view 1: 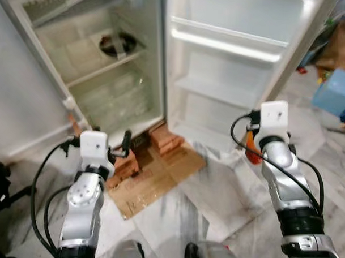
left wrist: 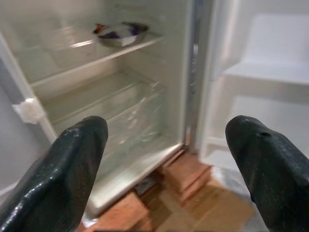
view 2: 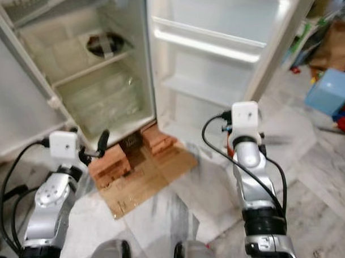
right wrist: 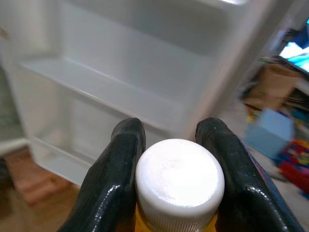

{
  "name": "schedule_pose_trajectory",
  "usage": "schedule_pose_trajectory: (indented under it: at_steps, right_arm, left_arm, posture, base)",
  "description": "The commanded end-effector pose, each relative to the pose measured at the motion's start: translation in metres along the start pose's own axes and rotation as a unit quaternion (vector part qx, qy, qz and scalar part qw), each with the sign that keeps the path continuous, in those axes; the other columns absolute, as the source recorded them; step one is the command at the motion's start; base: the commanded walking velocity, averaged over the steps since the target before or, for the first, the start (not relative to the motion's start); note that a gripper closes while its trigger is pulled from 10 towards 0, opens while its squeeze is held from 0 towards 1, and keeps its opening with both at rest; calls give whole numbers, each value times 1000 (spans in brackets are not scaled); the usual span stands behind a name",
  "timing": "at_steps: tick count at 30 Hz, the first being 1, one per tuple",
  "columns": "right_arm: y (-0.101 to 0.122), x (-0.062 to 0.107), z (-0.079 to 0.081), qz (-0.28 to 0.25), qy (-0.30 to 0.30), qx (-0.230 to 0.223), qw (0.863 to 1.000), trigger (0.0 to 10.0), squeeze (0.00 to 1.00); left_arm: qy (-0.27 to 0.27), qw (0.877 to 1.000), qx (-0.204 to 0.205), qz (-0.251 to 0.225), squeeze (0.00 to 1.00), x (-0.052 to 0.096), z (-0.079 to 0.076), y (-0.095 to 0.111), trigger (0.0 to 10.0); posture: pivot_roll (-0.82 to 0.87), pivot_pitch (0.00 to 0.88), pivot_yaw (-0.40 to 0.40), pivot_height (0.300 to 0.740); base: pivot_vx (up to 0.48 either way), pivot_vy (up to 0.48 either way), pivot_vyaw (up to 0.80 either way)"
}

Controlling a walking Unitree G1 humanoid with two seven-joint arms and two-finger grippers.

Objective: Restocking fridge

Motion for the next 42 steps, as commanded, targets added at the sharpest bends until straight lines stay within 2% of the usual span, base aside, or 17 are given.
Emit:
schedule_pose_trajectory:
  at_steps: [1,4,12,26,30,33,36,39,42]
  right_arm:
    - [14,-2,14,-29,26,-13,999,10000,0]
    - [17,-2,20,-39,43,-17,998,10000,0]
    - [18,-3,23,-47,63,-29,996,10000,0]
    - [24,0,35,-65,98,-42,992,10000,0]
    - [27,0,35,-75,106,-36,991,10000,0]
    - [30,0,37,-80,116,-51,989,10000,0]
    - [34,5,43,-92,150,-69,982,10000,0]
    - [34,8,43,-95,157,-49,982,10000,0]
    - [33,9,40,-97,156,-50,982,10000,0]
  left_arm:
    - [6,1000,-1,11,0,1,4,-4,10000]
    - [3,1000,-6,7,0,0,4,-1,10000]
    - [20,1000,-7,6,0,-2,13,0,10000]
    - [23,1000,-10,2,0,-12,11,4,10000]
    - [35,999,0,10,0,-12,11,2,10000]
    - [42,999,3,13,0,-11,10,1,10000]
    - [74,997,-23,22,0,-7,13,-3,10000]
    - [85,996,-15,27,0,6,18,-6,10000]
    - [83,996,-21,32,0,16,22,-8,10000]
  posture:
    - [38,138,-18,740]
    - [44,141,-15,740]
    - [50,142,-21,740]
    - [47,158,-26,740]
    - [45,162,-29,740]
    - [45,162,-29,740]
    - [48,159,-30,740]
    - [49,161,-29,740]
    - [52,162,-29,740]
  base:
    - [401,-255,0]
    - [410,-245,0]
    - [436,-30,0]
    - [470,0,0]
    - [295,-373,0]
    - [0,-454,0]
    - [0,-421,0]
    - [0,0,0]
    - [0,0,588]
Point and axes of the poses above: a point about 5 cm out from each wrist's last joint towards the gripper, its own x axis pointing back from the gripper into the wrist, its own y axis along the axis of the wrist's last joint, z = x × y, the point moved 2 cm from there along -x, pointing out of the wrist towards the gripper, and after that the axes turned 1 degree about -x, right-handed, at the moved point
